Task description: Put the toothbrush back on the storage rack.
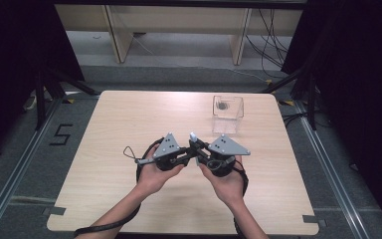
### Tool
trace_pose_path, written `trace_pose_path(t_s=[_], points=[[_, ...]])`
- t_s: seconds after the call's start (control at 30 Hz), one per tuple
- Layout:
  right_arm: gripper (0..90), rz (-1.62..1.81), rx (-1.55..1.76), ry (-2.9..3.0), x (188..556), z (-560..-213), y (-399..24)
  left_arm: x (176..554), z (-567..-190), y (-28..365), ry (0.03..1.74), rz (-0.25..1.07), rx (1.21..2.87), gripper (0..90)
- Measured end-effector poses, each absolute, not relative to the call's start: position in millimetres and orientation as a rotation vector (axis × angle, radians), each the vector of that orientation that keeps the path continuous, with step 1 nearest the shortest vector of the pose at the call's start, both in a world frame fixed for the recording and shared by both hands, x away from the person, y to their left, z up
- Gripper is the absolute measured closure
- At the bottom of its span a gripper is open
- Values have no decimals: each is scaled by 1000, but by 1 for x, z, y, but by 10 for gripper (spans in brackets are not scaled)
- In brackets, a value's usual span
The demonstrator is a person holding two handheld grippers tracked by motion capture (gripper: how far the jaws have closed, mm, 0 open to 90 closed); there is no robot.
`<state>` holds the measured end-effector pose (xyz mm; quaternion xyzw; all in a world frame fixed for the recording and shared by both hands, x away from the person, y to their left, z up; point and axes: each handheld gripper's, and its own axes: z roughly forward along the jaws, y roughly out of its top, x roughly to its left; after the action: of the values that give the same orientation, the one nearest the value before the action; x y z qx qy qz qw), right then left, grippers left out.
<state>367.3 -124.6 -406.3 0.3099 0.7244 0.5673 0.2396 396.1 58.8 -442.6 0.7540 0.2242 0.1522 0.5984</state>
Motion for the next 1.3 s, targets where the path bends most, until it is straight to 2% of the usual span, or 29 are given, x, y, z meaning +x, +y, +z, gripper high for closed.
trace_pose_path(t_s=[0.13,0.37,0.6,1.0,1.3], points=[[845,1558,852,1972,368,-405,-128,395,-442,58,502,383,1745,809],[846,1523,897,1939,372,-400,-139,391,-440,67,476,456,1747,558],[846,1503,932,1898,377,-397,-152,387,-443,93,496,553,1777,418],[845,1470,984,1860,392,-400,-177,384,-452,148,602,657,1791,296],[845,1444,1018,1793,395,-397,-198,380,-461,182,683,694,1727,273]])
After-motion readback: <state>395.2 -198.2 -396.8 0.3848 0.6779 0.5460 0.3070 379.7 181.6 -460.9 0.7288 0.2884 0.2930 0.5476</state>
